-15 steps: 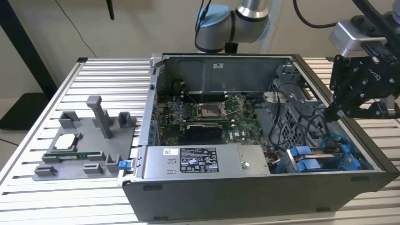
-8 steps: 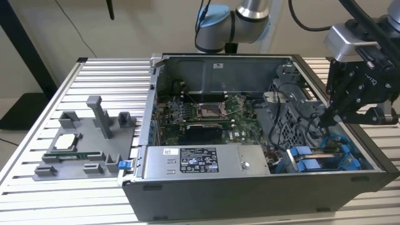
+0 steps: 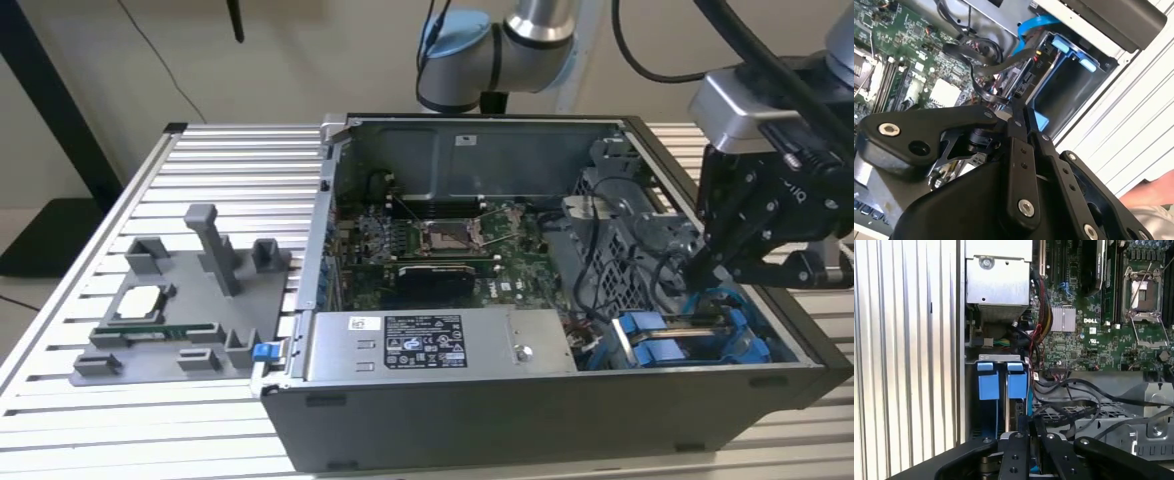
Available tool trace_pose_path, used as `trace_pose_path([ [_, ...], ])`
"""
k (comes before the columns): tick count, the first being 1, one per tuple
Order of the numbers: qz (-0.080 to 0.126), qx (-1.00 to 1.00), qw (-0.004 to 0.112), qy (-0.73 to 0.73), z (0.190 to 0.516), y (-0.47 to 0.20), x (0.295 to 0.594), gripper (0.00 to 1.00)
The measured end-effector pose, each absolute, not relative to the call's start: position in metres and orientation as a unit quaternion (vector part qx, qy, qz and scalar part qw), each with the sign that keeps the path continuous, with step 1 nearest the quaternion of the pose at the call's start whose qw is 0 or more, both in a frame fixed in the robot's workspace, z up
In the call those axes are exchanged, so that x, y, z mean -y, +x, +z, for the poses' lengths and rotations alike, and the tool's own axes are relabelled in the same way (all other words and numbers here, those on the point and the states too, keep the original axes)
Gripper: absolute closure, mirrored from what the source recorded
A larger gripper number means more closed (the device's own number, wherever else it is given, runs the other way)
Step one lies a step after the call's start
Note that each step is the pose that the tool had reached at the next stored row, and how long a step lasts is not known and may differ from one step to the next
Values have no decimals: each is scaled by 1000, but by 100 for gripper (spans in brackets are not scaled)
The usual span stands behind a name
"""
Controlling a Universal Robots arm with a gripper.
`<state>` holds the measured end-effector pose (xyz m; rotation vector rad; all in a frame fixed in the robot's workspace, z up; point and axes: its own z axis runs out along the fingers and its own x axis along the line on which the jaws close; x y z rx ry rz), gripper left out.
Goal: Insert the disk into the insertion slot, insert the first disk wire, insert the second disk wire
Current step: 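Insert the second disk wire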
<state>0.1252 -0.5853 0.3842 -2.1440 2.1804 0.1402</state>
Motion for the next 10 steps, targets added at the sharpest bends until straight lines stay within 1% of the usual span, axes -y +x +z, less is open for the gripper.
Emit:
trace_pose_path([
  [10, 44, -713, 42, -699, 366, 121, 588, 100],
])
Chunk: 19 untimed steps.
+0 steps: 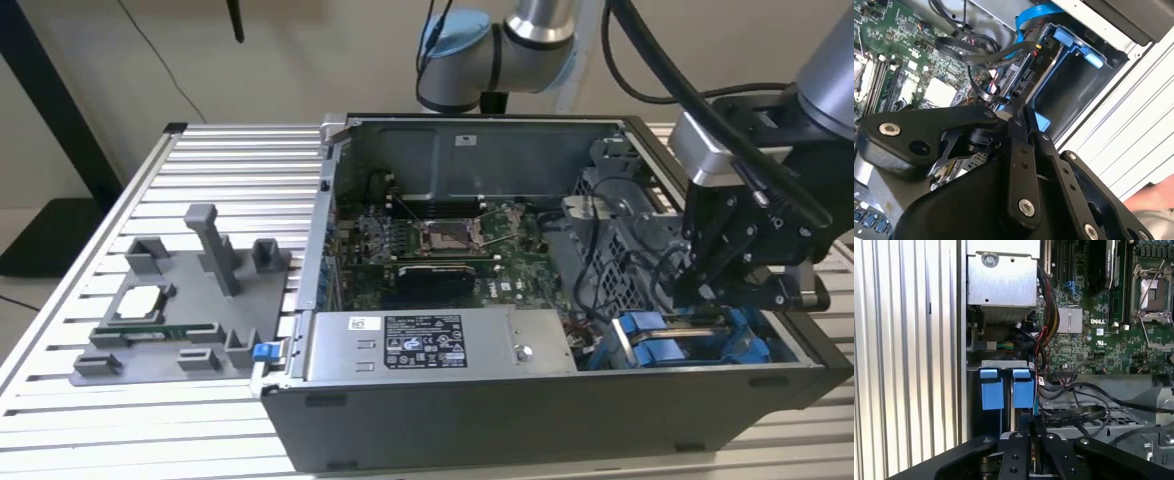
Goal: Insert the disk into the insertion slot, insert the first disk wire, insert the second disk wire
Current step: 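Insert the second disk wire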
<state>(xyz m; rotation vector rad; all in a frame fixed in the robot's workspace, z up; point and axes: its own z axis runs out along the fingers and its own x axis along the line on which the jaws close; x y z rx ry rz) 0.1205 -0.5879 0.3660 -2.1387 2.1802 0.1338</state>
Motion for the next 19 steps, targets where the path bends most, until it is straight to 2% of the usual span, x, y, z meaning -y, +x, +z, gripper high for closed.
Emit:
trace_pose_path([
  [19, 45, -712, 44, -699, 348, 140, 585, 100],
])
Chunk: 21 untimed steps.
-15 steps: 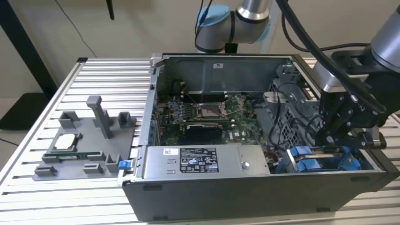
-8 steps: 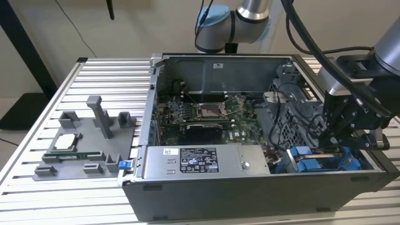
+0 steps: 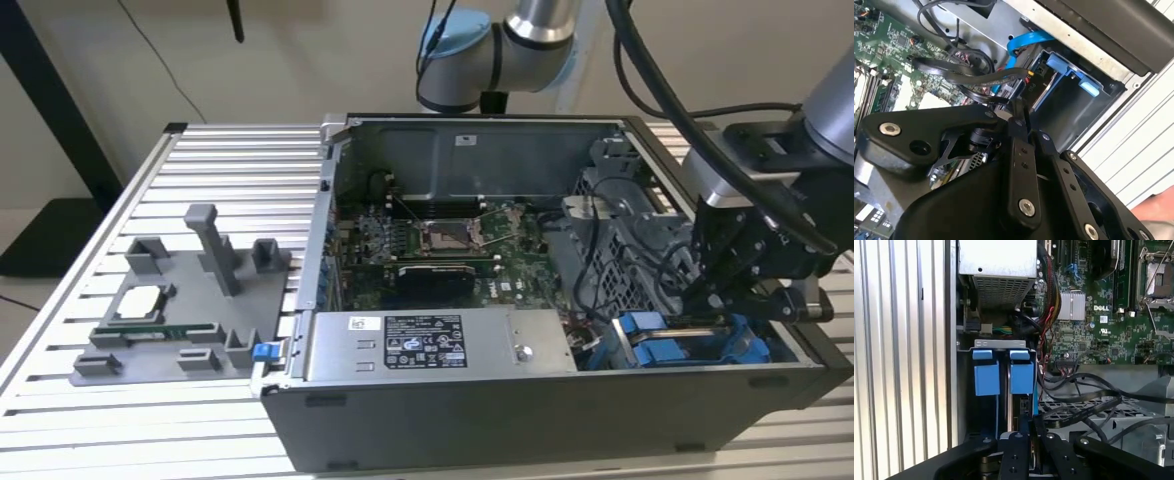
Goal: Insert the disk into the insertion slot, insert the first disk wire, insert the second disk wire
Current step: 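Insert the second disk wire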
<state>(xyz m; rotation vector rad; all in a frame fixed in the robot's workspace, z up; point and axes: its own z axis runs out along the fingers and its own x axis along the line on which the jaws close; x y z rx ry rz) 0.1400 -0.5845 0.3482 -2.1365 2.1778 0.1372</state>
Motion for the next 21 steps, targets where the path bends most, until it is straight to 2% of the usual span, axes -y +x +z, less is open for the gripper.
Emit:
trace_pose_path([
  [21, 46, -712, 45, -699, 341, 140, 585, 100],
])
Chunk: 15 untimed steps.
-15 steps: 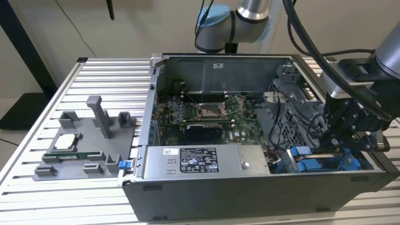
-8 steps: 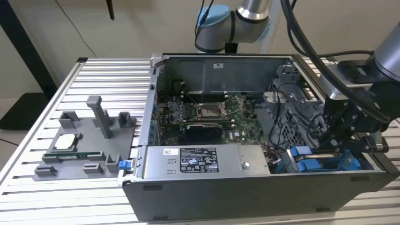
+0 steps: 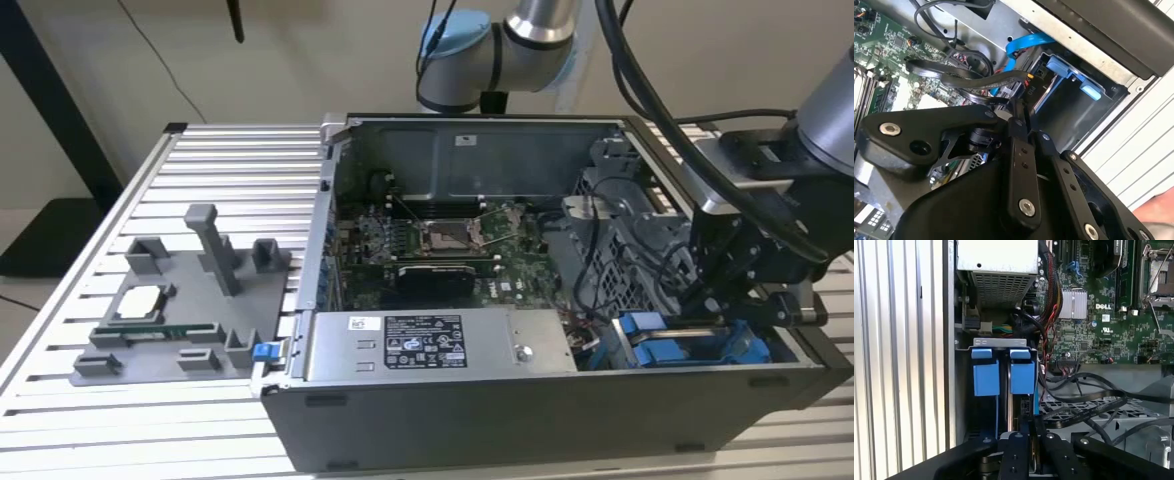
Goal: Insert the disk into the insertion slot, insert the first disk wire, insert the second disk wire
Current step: 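Insert the second disk wire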
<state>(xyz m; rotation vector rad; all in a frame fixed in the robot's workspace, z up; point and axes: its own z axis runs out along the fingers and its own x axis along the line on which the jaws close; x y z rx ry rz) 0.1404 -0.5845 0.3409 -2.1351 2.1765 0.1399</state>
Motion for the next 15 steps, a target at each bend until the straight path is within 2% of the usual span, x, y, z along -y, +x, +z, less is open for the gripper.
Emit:
trace_pose_path([
  [15, 49, -712, 47, -699, 343, 141, 586, 100],
])
